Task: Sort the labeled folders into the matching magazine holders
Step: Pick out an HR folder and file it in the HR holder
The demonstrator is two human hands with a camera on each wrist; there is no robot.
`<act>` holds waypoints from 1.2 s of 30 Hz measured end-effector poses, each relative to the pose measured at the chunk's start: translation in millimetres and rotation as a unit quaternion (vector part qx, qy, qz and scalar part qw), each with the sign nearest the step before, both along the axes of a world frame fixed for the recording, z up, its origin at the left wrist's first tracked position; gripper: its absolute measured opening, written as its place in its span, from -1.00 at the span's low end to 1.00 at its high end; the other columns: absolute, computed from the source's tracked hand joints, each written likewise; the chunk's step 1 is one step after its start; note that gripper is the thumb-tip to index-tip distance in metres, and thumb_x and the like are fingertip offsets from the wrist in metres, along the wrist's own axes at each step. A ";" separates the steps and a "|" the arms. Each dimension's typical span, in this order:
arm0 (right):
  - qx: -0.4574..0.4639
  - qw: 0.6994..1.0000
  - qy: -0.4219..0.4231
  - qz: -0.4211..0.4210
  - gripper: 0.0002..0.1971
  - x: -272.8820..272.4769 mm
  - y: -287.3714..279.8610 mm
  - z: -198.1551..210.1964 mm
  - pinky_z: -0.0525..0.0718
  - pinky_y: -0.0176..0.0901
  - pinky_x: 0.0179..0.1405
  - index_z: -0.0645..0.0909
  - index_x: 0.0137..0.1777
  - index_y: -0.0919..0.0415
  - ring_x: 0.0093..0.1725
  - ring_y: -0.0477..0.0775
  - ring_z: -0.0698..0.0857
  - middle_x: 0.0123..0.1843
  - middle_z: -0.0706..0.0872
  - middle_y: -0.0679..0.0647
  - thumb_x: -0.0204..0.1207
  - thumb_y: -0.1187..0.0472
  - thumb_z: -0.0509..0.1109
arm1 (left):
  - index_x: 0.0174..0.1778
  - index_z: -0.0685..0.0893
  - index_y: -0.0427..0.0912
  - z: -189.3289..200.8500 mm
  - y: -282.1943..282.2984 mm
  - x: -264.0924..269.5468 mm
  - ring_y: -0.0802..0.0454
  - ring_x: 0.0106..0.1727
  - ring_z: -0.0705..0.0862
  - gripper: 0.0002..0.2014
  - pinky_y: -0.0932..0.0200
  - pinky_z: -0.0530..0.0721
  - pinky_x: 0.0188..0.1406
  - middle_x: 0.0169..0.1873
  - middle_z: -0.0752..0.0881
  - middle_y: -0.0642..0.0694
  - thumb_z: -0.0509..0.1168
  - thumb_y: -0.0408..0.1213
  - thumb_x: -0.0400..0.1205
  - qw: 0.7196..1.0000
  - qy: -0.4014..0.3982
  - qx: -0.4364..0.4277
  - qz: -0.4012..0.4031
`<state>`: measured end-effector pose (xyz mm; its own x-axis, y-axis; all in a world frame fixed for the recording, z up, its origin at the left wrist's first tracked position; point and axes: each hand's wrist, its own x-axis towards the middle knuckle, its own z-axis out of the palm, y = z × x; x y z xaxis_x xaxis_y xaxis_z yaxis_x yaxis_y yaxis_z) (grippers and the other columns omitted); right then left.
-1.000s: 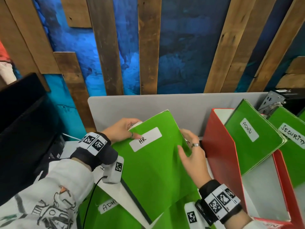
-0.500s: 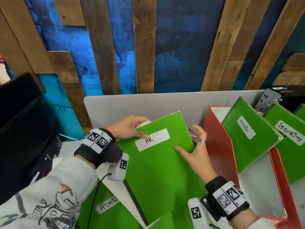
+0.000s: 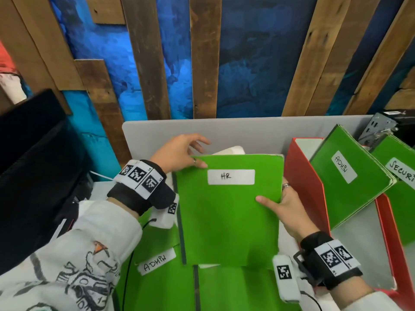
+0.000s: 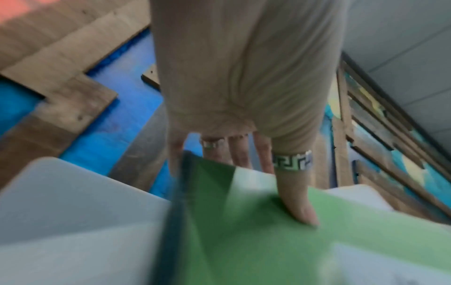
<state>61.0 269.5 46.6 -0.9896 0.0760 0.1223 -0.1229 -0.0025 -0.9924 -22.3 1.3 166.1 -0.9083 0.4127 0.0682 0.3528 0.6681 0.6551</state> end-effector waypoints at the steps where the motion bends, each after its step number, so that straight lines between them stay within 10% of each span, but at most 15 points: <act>1: -0.014 1.000 0.009 -0.010 -0.40 2.4 3.7 1.2 0.75 -0.23 -0.06 0.54 0.21 0.01 0.06 -0.02 0.78 0.12 0.79 0.03 0.13 0.20 0.64 | 0.31 0.56 0.08 -3.3 -10.4 -1.8 -0.09 0.21 0.62 -0.39 -0.09 0.59 0.29 0.15 0.67 -0.02 0.58 -0.16 0.33 0.999 0.027 -0.004 0.042; 5: -0.049 0.997 0.028 -0.059 -0.04 7.0 20.0 3.3 0.75 -0.03 0.08 0.49 0.36 0.25 0.14 0.11 0.76 0.22 0.75 0.15 -0.06 -0.11 0.72 | 0.51 0.33 0.03 -22.2 -35.9 -4.4 -0.07 0.20 0.58 -0.18 -0.01 0.55 0.32 0.26 0.53 -0.11 0.57 -0.21 0.35 0.977 -0.029 0.151 0.149; 10: -0.065 0.994 0.024 -0.085 -0.39 5.2 23.0 2.2 0.71 0.13 0.13 0.46 0.36 0.40 0.20 0.27 0.73 0.23 0.72 0.28 0.32 0.25 0.53 | 0.39 0.37 -0.03 -50.3 -21.3 7.9 -0.03 0.24 0.65 -0.40 0.21 0.70 -0.01 0.22 0.67 -0.09 0.44 -0.42 0.48 0.932 -0.182 0.302 0.082; 14: -0.061 0.994 0.044 -0.085 -0.40 4.6 15.4 2.3 0.70 0.11 0.18 0.44 0.37 0.39 0.20 0.21 0.73 0.24 0.72 0.25 0.34 0.27 0.53 | 0.33 0.42 -0.14 -59.7 -6.8 10.2 -0.15 0.23 0.68 -0.47 -0.13 0.67 0.21 0.23 0.68 -0.24 0.38 -0.57 0.48 0.898 -0.151 0.406 0.082; 21: -0.043 0.998 -0.006 -0.045 -0.31 13.7 17.8 -21.0 0.74 -0.05 0.10 0.57 0.28 0.34 0.18 0.23 0.74 0.17 0.77 0.20 0.13 0.14 0.67 | 0.23 0.56 -0.18 -98.1 3.8 16.3 -0.10 0.17 0.71 -0.51 -0.02 0.68 0.21 0.14 0.74 -0.14 0.47 -0.55 0.40 0.926 -0.189 0.324 0.047; 26: -0.023 0.998 -0.054 -0.022 -0.01 20.5 20.2 -21.7 0.74 -0.13 0.09 0.62 0.26 0.24 0.14 0.09 0.76 0.15 0.79 0.09 -0.24 -0.18 0.74 | 0.20 0.68 -0.19 -113.8 6.7 17.5 0.01 0.11 0.77 -0.08 0.06 0.71 0.15 0.07 0.80 -0.07 0.69 0.08 -0.10 0.923 -0.235 0.302 0.035; 28: -0.016 0.998 -0.062 -0.013 -0.04 22.5 21.9 -18.5 0.75 -0.19 0.05 0.64 0.21 0.18 0.12 0.05 0.77 0.13 0.80 0.05 -0.26 -0.20 0.74 | 0.16 0.72 -0.19 -112.3 8.3 15.4 -0.02 0.11 0.78 -0.19 0.16 0.74 0.05 0.04 0.81 -0.07 0.69 0.01 -0.03 0.920 -0.226 0.318 0.035; 36: 0.127 0.989 -0.070 0.021 -0.61 38.7 33.8 -4.8 0.67 -0.19 0.22 0.59 0.12 -0.09 0.09 -0.29 0.73 0.12 0.74 -0.17 0.39 0.33 0.52 | 0.05 0.75 -0.21 -116.0 21.9 10.6 -0.03 0.03 0.80 -0.09 0.13 0.76 -0.01 -0.01 0.83 -0.11 0.72 0.06 -0.25 0.901 -0.246 0.357 0.020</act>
<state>99.7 303.3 41.7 -0.9998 0.0188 -0.0054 0.0099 0.2466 -0.9691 -11.7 23.1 50.1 -0.9143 0.3894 -0.1119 -0.1134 0.0192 0.9934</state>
